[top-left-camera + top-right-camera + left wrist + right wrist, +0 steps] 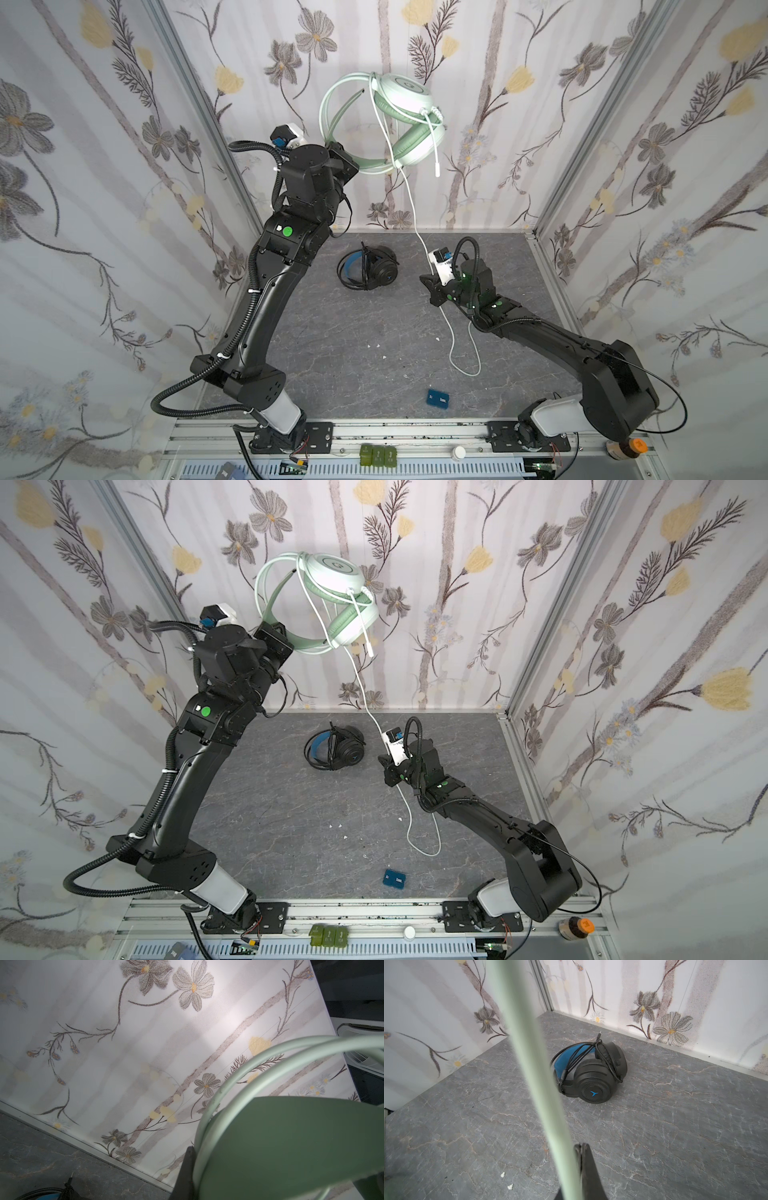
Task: Wrap the headphones
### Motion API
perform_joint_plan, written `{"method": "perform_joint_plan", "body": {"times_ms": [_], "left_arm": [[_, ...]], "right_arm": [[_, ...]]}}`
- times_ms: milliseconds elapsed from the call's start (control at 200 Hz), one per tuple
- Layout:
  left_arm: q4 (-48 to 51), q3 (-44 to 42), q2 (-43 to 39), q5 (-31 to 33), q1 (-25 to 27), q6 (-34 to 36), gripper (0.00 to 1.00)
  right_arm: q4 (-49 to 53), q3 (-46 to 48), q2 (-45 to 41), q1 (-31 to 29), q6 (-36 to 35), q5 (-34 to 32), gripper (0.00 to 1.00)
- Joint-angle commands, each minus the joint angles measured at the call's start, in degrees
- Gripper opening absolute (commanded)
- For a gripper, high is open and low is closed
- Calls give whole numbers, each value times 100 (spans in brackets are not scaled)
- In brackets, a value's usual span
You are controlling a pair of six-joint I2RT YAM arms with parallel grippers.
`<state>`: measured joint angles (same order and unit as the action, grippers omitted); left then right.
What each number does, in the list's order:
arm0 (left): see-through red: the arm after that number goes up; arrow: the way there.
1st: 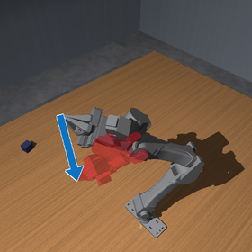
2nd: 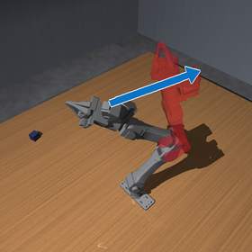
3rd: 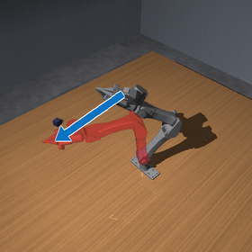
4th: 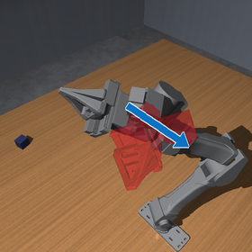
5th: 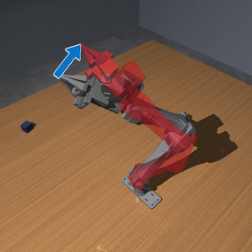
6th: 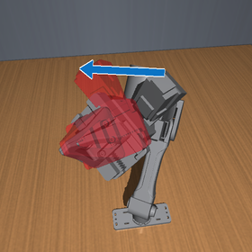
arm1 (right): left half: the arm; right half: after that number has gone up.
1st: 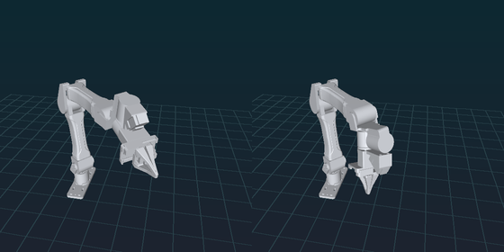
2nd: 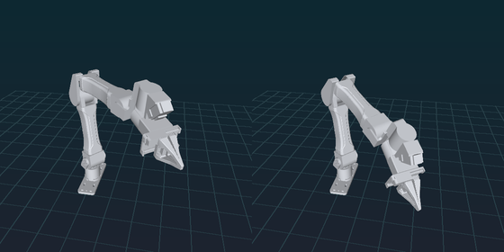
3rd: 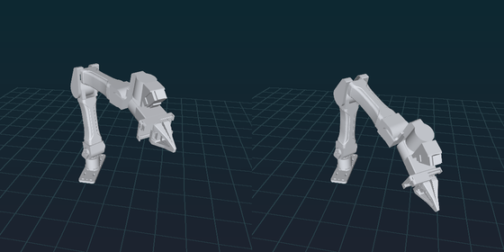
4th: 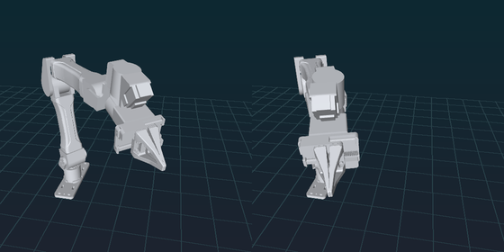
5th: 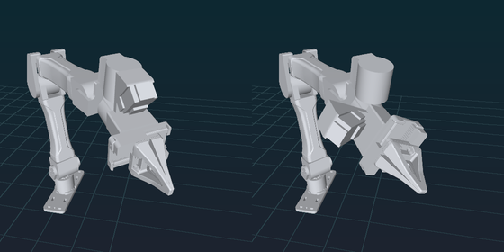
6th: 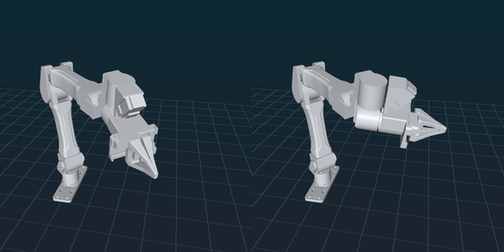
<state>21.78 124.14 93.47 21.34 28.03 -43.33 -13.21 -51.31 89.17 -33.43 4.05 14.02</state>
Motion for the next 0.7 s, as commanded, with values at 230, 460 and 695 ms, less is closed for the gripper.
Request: {"method": "perform_joint_plan", "body": {"times_ms": [230, 460, 695], "left_arm": [[-100, 354, 372, 621, -157, 79, 0], [111, 473, 570, 650, -513, 87, 0], [402, 999, 1114, 806, -718, 259, 0]], "right_arm": [[723, 237, -800, -631, -708, -582, 0], [1094, 224, -1238, -1043, -948, -764, 0], [1316, 81, -1260, -1361, -1225, -796, 0]]}}
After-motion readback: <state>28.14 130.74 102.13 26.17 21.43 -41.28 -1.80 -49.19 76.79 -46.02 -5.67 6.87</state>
